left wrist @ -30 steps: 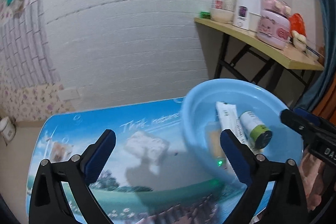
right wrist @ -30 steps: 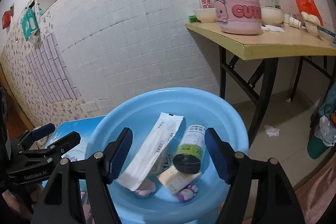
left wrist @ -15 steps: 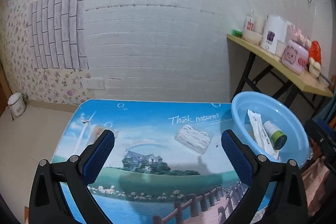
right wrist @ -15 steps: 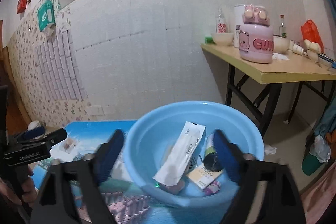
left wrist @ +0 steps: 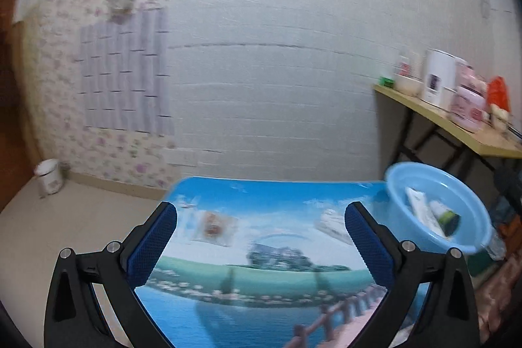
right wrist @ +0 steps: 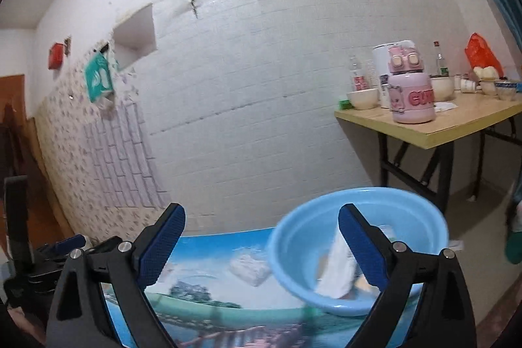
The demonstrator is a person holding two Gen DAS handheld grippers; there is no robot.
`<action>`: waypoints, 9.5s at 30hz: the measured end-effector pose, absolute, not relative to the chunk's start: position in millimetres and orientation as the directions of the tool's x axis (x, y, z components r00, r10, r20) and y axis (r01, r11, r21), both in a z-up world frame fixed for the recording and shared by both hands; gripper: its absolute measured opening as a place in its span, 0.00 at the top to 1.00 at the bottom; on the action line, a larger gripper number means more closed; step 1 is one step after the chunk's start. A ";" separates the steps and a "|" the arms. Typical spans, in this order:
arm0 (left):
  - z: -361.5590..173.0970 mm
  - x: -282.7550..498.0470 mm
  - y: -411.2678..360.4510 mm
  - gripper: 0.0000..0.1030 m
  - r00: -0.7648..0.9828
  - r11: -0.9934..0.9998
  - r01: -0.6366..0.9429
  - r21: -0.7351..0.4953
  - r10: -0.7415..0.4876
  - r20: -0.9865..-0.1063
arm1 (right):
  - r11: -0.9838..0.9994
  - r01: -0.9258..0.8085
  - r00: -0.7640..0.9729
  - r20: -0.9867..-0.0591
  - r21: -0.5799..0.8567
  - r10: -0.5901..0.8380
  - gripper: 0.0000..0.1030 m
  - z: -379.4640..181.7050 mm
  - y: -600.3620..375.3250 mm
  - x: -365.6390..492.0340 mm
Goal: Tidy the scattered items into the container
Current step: 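Move both grippers back over the table toward the floss box and snack bag, then grasp the clear floss-pick box with the right gripper while the left grasps the snack bag, then lift and carry the floss-pick box and snack bag over the blue basin, then open both grippers to drop the floss-pick box and snack bag into the basin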
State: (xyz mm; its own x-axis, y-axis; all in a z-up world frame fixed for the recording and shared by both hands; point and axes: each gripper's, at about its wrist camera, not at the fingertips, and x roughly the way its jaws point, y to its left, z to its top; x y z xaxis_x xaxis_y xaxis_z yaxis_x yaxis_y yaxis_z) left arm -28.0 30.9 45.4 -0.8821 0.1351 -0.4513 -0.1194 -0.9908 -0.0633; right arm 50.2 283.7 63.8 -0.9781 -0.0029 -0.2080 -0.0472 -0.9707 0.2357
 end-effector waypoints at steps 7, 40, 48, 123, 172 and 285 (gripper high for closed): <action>45.3 -30.7 4.6 0.00 -0.889 -0.991 -0.059 -0.118 0.106 -0.446 | -0.985 -0.014 -0.961 -0.275 0.171 -0.034 0.07 59.9 255.2 50.1; 6.5 -44.9 -0.8 0.00 -0.819 -0.990 -0.099 -0.100 0.138 -0.557 | -0.982 0.035 -0.911 -0.399 0.187 -0.109 0.07 35.1 230.9 35.8; -2.6 -62.2 -1.8 0.00 -0.802 -0.993 -0.100 -0.066 0.119 -0.586 | -0.979 0.049 -0.889 -0.439 0.200 -0.134 0.07 19.0 228.3 12.8; -112.3 -212.5 -5.7 0.00 -0.548 -0.991 -0.136 -0.014 0.087 -0.832 | -0.867 -0.498 -0.472 -0.831 -0.025 0.295 0.11 -92.5 161.0 -215.2; -91.5 -97.7 -0.9 0.59 -0.597 -0.989 -0.149 -0.018 0.104 -0.795 | -0.980 0.198 -0.592 -0.793 0.030 -0.144 0.20 -92.9 185.4 -74.6; 2.9 -97.3 284.3 0.41 -0.632 -0.843 -0.534 0.058 0.353 -0.690 | -0.979 -0.198 -0.748 -0.654 0.056 0.114 0.20 -8.3 412.0 -31.9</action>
